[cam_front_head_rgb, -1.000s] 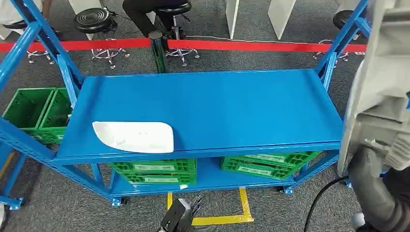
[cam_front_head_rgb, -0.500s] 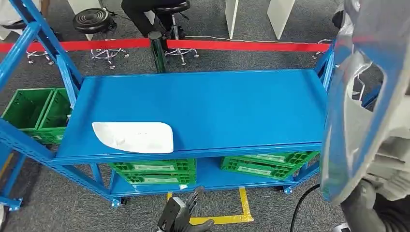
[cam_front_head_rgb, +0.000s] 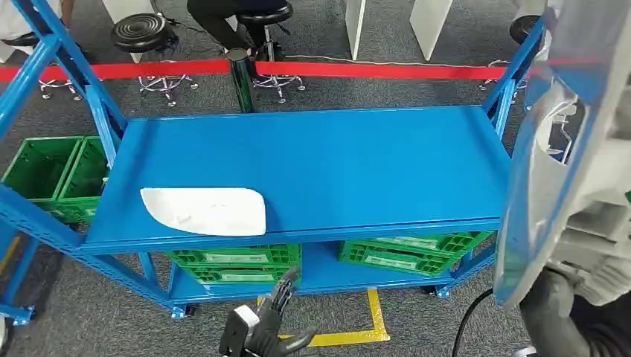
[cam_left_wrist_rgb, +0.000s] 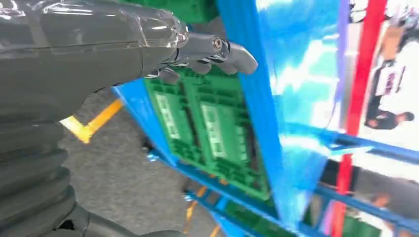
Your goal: Take the parts from the cabinet and place them on the table.
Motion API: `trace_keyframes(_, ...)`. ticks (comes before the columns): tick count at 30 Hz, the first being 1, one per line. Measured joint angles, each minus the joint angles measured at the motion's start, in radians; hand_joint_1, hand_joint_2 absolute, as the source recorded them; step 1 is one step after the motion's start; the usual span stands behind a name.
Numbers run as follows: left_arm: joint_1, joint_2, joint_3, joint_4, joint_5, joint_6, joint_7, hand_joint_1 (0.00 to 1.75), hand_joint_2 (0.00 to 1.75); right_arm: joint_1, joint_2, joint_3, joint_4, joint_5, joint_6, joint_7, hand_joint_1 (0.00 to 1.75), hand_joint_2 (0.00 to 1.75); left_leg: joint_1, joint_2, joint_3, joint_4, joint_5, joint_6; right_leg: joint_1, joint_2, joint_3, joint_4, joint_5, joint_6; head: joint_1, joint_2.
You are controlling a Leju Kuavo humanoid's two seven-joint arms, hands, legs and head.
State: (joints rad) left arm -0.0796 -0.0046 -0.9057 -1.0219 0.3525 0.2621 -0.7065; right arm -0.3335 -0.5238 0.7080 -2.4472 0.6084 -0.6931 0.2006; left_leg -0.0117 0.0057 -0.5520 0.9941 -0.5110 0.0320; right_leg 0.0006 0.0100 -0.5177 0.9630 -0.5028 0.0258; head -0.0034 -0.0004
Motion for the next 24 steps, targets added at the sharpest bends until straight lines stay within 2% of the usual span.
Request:
trace_keyframes(3, 0.023, 0.005, 0.041, -0.060, -0.028, 0.010, 0.000, 0.00, 1.75, 0.001, 0.000, 0.000, 0.000, 0.004, 0.000, 0.003, 1.75, 1.75, 0.000, -0.001, 0.000, 0.000, 0.000, 0.000, 0.000, 0.000, 0.000, 0.000, 0.000, 0.000, 0.000, 0.000)
trace_keyframes(7, 0.040, 0.018, 0.074, -0.120, -0.018, 0.073, 0.000, 0.00, 1.75, 0.008, 0.000, 0.000, 0.000, -0.002, 0.000, -0.006, 1.75, 1.75, -0.001, -0.004, 0.000, 0.001, 0.000, 0.000, -0.001, -0.001, 0.000, 0.000, 0.000, 0.000, -0.001, 0.000)
trace_keyframes(14, 0.069, 0.024, 0.111, -0.172, -0.006, 0.077, 0.001, 0.00, 1.75, 0.021, 0.000, 0.001, 0.000, 0.016, 0.000, -0.005, 1.75, 1.75, -0.005, -0.007, 0.000, 0.002, -0.002, 0.002, -0.004, -0.002, 0.000, 0.000, -0.001, 0.002, -0.001, 0.000)
trace_keyframes(20, 0.081, 0.027, 0.123, -0.198, -0.006, 0.077, 0.002, 0.00, 1.75, 0.022, 0.001, 0.002, -0.001, 0.017, 0.000, -0.005, 1.75, 1.75, -0.013, -0.009, -0.001, 0.003, -0.004, 0.010, -0.012, -0.002, 0.001, -0.003, -0.001, 0.013, -0.001, 0.000)
trace_keyframes(21, 0.082, 0.027, 0.126, -0.203, -0.006, 0.077, 0.002, 0.00, 1.75, 0.022, 0.001, 0.002, -0.001, 0.017, 0.000, -0.005, 1.75, 1.75, -0.008, -0.009, 0.001, -0.004, -0.001, 0.015, -0.011, -0.002, 0.001, -0.001, -0.003, 0.018, -0.001, 0.000)
trace_keyframes(22, 0.085, 0.026, 0.130, -0.208, -0.005, 0.077, 0.002, 0.00, 1.75, 0.023, 0.001, 0.001, -0.002, 0.017, 0.000, -0.005, 1.75, 1.75, -0.002, -0.008, 0.009, -0.010, 0.002, 0.019, -0.011, -0.003, -0.002, 0.012, -0.018, 0.020, -0.001, 0.000)
trace_keyframes(23, 0.085, 0.026, 0.132, -0.212, -0.006, 0.077, 0.002, 0.00, 1.75, 0.022, 0.001, 0.001, -0.002, 0.017, -0.001, -0.005, 1.75, 1.75, 0.000, -0.007, 0.012, -0.011, 0.001, 0.020, -0.010, -0.004, -0.020, 0.056, -0.047, 0.022, 0.001, 0.000)
trace_keyframes(24, 0.085, 0.026, 0.133, -0.214, -0.005, 0.077, 0.002, 0.00, 1.75, 0.022, 0.000, 0.001, -0.002, 0.017, -0.001, -0.005, 1.75, 1.75, 0.000, -0.007, 0.015, -0.011, 0.000, 0.023, -0.011, -0.004, -0.055, 0.132, -0.086, 0.024, 0.003, 0.000)
